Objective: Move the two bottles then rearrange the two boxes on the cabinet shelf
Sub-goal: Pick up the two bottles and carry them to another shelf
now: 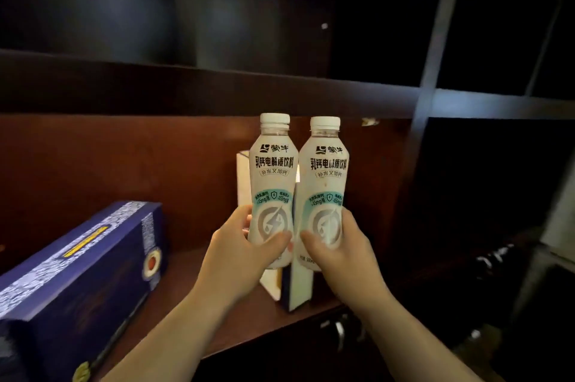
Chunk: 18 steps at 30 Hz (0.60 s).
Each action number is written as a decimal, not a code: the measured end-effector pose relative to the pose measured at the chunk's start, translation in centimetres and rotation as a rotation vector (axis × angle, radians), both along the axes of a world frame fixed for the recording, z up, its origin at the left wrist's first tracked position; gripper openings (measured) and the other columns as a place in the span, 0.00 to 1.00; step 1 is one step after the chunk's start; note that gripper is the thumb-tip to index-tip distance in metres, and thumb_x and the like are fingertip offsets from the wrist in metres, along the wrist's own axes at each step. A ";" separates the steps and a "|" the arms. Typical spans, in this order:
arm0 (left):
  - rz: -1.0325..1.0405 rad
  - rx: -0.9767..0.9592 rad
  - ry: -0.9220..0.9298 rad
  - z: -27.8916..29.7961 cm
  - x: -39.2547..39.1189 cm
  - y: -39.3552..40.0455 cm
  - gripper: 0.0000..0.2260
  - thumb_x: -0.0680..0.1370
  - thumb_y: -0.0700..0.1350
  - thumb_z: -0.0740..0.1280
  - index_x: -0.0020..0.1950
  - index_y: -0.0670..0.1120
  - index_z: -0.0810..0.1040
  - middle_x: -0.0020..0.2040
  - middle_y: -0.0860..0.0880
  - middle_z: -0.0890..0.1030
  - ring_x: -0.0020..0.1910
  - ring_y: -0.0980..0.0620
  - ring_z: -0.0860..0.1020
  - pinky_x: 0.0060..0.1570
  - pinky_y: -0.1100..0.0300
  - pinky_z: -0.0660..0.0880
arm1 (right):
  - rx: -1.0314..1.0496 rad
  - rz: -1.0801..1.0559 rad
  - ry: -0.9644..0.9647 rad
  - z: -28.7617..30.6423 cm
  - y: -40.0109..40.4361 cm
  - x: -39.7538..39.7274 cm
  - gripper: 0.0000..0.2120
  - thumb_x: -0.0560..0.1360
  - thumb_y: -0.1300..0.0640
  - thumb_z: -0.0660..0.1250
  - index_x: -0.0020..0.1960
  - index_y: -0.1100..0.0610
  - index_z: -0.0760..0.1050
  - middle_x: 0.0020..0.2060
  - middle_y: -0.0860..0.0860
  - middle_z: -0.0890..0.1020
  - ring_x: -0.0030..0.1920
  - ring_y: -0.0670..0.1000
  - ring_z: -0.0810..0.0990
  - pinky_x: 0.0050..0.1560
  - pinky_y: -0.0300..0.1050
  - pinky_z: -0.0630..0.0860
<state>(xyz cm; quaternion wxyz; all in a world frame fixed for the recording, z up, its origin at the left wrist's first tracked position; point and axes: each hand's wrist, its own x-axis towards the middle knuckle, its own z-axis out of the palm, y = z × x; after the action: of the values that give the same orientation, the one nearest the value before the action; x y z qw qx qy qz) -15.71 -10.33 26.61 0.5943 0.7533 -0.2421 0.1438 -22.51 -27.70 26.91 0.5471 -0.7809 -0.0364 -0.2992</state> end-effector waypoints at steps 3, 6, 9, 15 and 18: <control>-0.072 -0.010 -0.016 1.6 -2.2 -4.9 0.18 0.62 0.61 0.73 0.51 0.64 0.77 0.43 0.64 0.85 0.40 0.64 0.83 0.39 0.59 0.79 | 0.013 -0.085 -0.020 1.6 -4.0 -4.1 0.13 0.73 0.49 0.74 0.55 0.42 0.77 0.51 0.43 0.87 0.50 0.43 0.86 0.47 0.45 0.84; -0.152 -0.008 -0.029 2.8 -4.3 -10.3 0.18 0.63 0.61 0.74 0.51 0.63 0.78 0.43 0.64 0.85 0.40 0.64 0.83 0.41 0.59 0.79 | 0.023 -0.167 -0.046 2.5 -8.4 -7.9 0.14 0.73 0.50 0.74 0.57 0.44 0.77 0.51 0.43 0.86 0.50 0.44 0.86 0.43 0.40 0.83; -0.239 -0.005 -0.040 3.4 -6.6 -16.1 0.18 0.63 0.61 0.74 0.51 0.64 0.77 0.45 0.66 0.84 0.41 0.64 0.83 0.40 0.62 0.79 | 0.011 -0.272 -0.061 3.2 -13.2 -11.5 0.15 0.73 0.48 0.75 0.57 0.42 0.76 0.52 0.40 0.86 0.50 0.41 0.86 0.43 0.34 0.81; -0.363 0.002 -0.034 3.8 -11.5 -28.2 0.19 0.63 0.61 0.74 0.51 0.60 0.78 0.45 0.68 0.83 0.41 0.65 0.83 0.37 0.66 0.76 | 0.009 -0.406 -0.055 3.3 -24.2 -17.6 0.18 0.72 0.46 0.75 0.59 0.42 0.74 0.52 0.35 0.84 0.50 0.38 0.85 0.42 0.33 0.81; -0.387 -0.014 -0.023 3.7 -13.4 -34.1 0.19 0.63 0.61 0.75 0.51 0.59 0.79 0.45 0.66 0.84 0.40 0.64 0.83 0.37 0.67 0.76 | 0.003 -0.430 -0.035 3.3 -29.9 -19.6 0.19 0.71 0.46 0.75 0.59 0.43 0.75 0.51 0.39 0.85 0.50 0.39 0.85 0.43 0.37 0.83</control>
<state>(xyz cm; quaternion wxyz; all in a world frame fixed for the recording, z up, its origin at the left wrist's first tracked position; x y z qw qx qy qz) -29.13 -44.41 30.31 0.6133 0.6870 -0.3880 0.0370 -42.13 -57.63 30.25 0.4711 -0.7646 0.1217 -0.4226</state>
